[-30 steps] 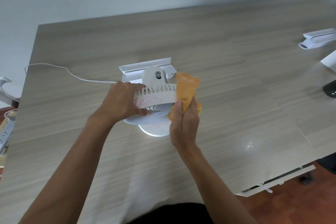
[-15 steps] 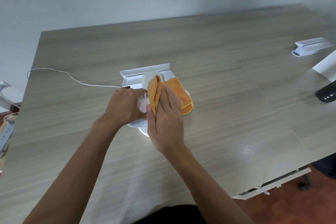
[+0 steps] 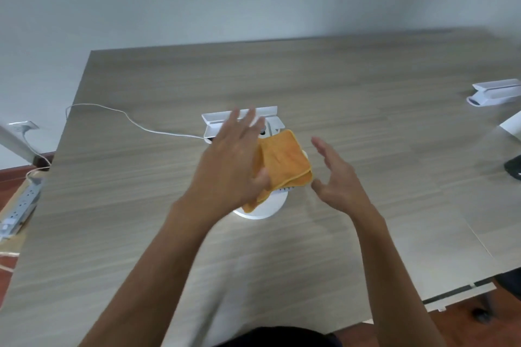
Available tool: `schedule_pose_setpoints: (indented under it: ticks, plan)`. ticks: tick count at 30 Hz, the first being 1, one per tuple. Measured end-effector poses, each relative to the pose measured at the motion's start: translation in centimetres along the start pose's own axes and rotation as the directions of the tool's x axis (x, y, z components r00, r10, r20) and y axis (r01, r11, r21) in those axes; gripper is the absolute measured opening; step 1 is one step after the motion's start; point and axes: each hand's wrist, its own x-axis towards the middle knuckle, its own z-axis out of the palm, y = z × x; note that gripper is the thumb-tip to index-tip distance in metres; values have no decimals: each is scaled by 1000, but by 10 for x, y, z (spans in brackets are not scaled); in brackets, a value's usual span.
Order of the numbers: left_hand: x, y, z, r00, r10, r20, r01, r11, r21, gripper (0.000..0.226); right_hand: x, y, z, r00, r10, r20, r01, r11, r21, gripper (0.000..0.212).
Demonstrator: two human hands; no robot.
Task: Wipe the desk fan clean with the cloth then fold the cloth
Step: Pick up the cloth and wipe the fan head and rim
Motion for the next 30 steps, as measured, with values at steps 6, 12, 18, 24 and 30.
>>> schedule_pose_setpoints:
  ticks: [6,12,18,24,30]
  plan:
    - [18,22,69,993,111,46,-119,954,274,51,14,-7,16,992,-115,47,110,989,95,73]
    - [11,1,91,998,62,-5,-57,950,307,55,17,-4,19,988,-156,14,154,984,85,68]
    - [-8,-28,84,984,-135,-120,141,989,43,62,24,-5,16,989,-128,73,122,988,93,74]
    - [-22,-62,98,858,-490,-152,317,739,-595,57,32,-13,12,988,-109,112,97,989,111,81]
    - [-25,-70,108,691,-722,37,451,391,-802,62,34,-17,9,984,-126,124,120,991,56,73]
